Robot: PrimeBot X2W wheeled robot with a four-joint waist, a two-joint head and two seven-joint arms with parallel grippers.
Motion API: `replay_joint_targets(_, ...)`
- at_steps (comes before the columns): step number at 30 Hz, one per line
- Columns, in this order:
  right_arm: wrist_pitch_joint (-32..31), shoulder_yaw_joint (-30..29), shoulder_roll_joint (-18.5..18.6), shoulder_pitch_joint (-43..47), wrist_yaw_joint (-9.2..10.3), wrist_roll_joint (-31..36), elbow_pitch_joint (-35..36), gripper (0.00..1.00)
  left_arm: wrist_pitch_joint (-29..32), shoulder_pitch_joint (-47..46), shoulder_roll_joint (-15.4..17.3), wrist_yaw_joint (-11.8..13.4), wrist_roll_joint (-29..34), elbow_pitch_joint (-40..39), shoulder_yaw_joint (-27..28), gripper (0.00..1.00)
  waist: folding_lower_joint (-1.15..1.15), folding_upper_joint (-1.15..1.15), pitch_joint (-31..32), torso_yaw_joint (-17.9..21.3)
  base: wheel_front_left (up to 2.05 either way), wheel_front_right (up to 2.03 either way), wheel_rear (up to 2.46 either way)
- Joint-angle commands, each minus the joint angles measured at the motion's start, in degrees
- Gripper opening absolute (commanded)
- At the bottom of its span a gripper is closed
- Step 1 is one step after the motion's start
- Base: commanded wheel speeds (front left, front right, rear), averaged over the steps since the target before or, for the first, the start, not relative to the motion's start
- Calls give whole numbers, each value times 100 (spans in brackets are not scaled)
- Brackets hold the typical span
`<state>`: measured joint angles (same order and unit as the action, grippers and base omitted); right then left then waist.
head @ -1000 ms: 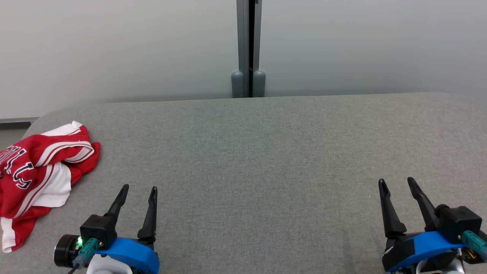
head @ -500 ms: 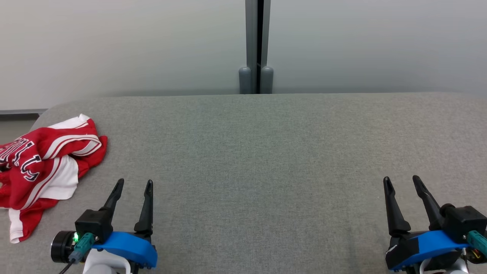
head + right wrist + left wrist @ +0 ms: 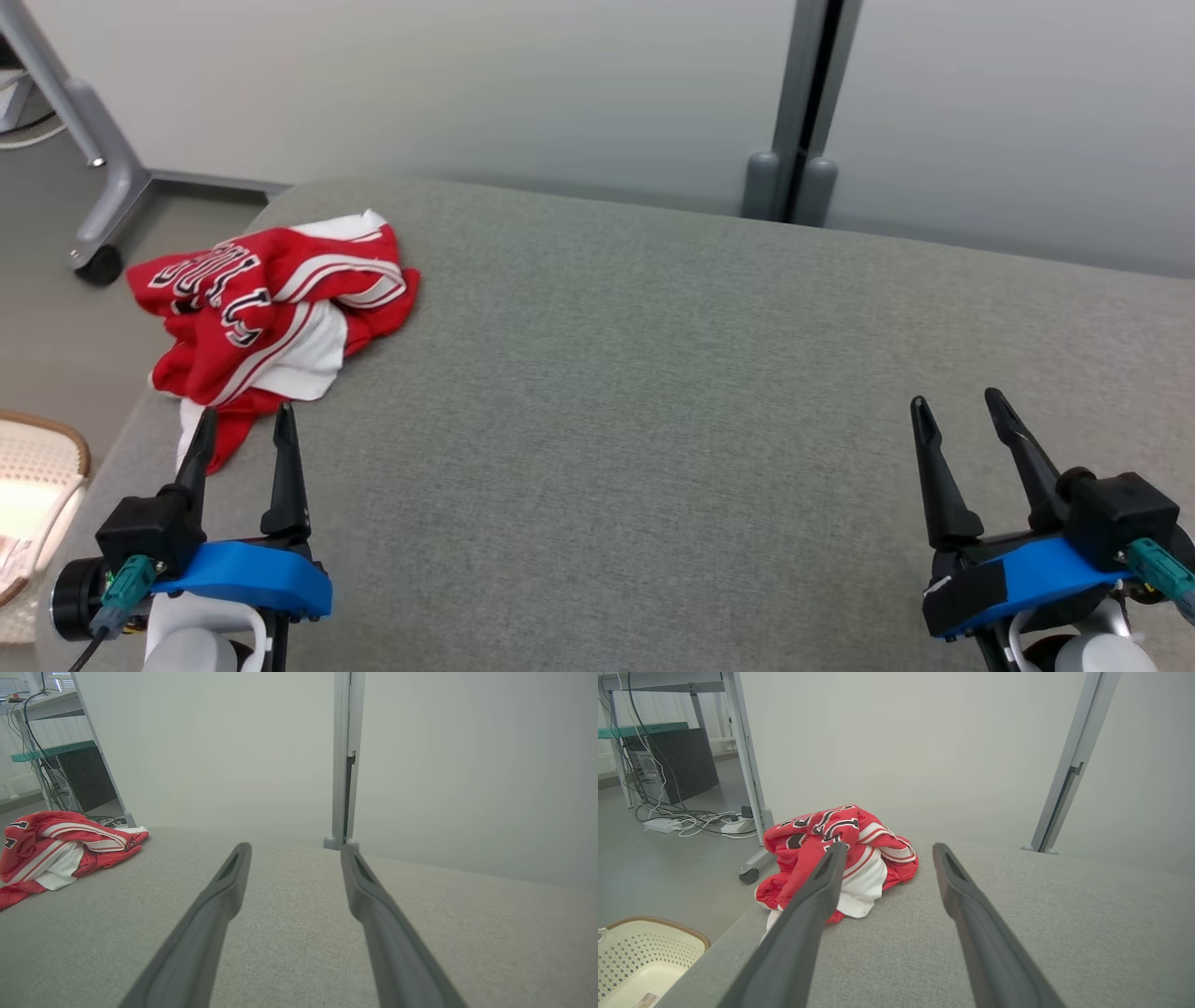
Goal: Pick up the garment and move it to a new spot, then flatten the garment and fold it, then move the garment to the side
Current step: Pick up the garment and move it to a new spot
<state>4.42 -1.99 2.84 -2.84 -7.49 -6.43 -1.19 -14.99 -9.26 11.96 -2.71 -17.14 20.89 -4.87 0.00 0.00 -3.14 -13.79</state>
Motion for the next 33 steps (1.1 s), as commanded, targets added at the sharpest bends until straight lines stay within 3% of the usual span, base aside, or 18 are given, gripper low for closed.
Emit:
replay_joint_targets(1,-15,8,11,-73,-1,12,22,100,-27,3,-17,17,-11,-35,11,100,0,0,-173,-221,0,0,0)
replay_joint_targets(10,-109,328,26,-201,-1,130,130,100,-27,128,-121,62,-19,-174,314,100,0,0,-329,-873,0,0,0)
replay_joint_targets(17,-173,438,88,-292,-1,177,193,100,-27,99,-231,16,61,-225,458,100,0,0,-481,-1055,0,0,0)
replay_joint_targets(25,-329,550,239,-598,-1,215,415,100,-27,-425,-393,-61,180,-91,533,100,0,0,-1025,-958,0,0,0)
replay_joint_targets(33,-580,693,450,-983,-1,269,674,100,-27,-1720,-238,-283,65,1310,606,100,0,0,-1922,-602,0,0,0)
